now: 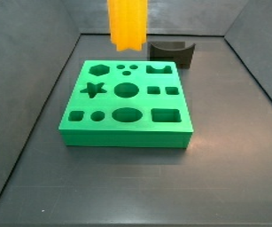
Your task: Insert the star object.
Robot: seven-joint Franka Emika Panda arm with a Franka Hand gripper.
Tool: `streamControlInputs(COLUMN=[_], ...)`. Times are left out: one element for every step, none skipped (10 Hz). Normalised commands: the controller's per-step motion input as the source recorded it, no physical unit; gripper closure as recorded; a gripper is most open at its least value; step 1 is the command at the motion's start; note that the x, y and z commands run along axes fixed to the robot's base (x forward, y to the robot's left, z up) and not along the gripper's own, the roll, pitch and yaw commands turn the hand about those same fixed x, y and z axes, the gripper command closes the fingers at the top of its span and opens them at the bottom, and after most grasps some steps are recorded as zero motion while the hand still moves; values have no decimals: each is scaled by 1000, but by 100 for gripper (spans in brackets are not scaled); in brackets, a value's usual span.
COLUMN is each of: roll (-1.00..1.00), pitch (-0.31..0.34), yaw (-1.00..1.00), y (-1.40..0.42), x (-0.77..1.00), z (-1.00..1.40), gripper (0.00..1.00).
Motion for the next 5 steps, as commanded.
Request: streamControlInputs(roll=[17,3,0,-7,0], pitch=[0,-120,-109,-127,-210], yaw=[-31,-23,0,0,0], y=[40,109,209,249,251], x=[-114,-377,-386,-497,-666], z=[-43,-423,-697,-863,-889], gripper=[100,100,100,100,100])
